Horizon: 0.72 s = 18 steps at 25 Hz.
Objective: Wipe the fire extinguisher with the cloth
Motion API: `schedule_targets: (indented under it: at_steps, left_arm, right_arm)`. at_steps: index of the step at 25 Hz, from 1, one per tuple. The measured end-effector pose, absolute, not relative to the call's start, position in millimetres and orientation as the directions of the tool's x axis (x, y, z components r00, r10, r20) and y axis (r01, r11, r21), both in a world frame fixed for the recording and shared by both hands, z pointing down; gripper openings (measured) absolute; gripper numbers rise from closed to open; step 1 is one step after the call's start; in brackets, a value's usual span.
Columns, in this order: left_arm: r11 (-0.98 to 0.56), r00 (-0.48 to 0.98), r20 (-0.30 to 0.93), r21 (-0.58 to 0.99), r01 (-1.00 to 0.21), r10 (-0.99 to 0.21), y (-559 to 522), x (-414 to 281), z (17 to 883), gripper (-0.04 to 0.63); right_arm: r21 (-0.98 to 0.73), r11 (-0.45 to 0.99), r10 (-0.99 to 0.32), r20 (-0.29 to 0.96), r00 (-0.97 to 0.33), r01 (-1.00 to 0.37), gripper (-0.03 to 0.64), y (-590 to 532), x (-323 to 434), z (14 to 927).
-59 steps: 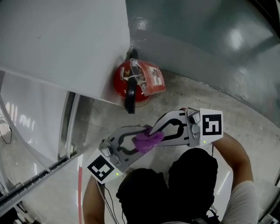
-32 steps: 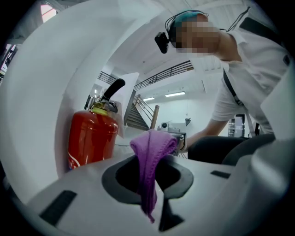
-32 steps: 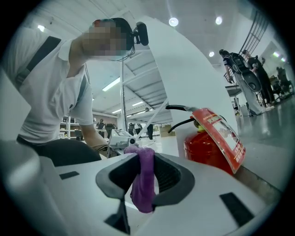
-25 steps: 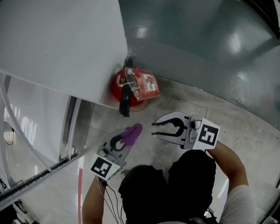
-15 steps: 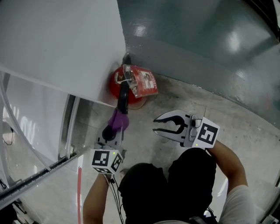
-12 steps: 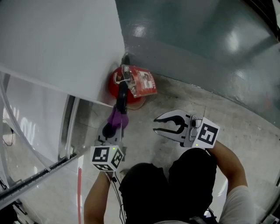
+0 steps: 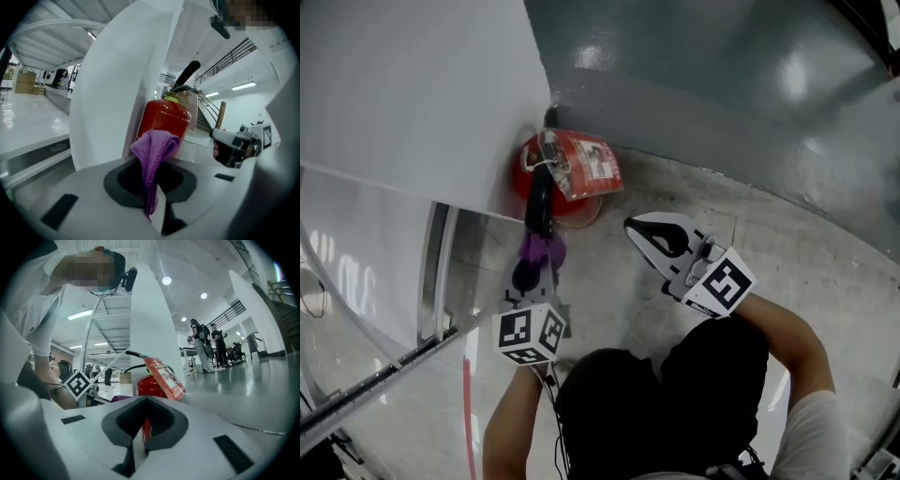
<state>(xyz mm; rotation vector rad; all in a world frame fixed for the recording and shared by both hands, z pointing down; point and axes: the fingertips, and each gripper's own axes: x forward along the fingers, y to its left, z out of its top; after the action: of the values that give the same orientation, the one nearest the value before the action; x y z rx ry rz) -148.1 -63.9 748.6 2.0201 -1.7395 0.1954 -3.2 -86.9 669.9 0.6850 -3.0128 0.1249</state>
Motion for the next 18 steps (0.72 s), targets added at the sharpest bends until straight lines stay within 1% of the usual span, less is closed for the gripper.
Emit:
schedule_targets:
  at_steps: [2,5,9,14,18]
  left_arm:
    - [-0.080,0.178,0.401,0.248,-0.965,-0.899,-63.8,-149.0,752.4,0.058]
    - [-0.056,0.153,0.392,0.248,-0.967,-0.907,-67.8,-152.9,752.5,0.058]
    - [-0.022,0.125,0.379,0.266,-0.964,-0.917,-80.7,-155.1,754.1,0.058]
    - [-0.066,0.152,0.349,0.246,-0.967,-0.925,-93.0,-133.9,751.2,0.057]
    - [-0.107,0.152,0.330,0.150,-0.983,-0.932,-93.6,-129.9,752.4,0.057]
  right_arm:
    - [-0.104,0.889,-0.440,0.077,-0.894,-0.447,0.012,-94.0,-9.4,676.2]
    - [-0.156,0.888,-0.421,0.102,-0.901,-0.432,0.012,-97.4,-20.1,685.8]
    - [-0.160,0.893,-0.404,0.126,-0.906,-0.421,0.012,-93.6,-19.7,690.9]
    - [-0.129,0.905,-0.387,0.143,-0.911,-0.405,0.012,-89.3,-13.0,692.8]
    - [-0.135,0.908,-0.379,0.139,-0.915,-0.397,0.012,-89.3,-8.7,693.8]
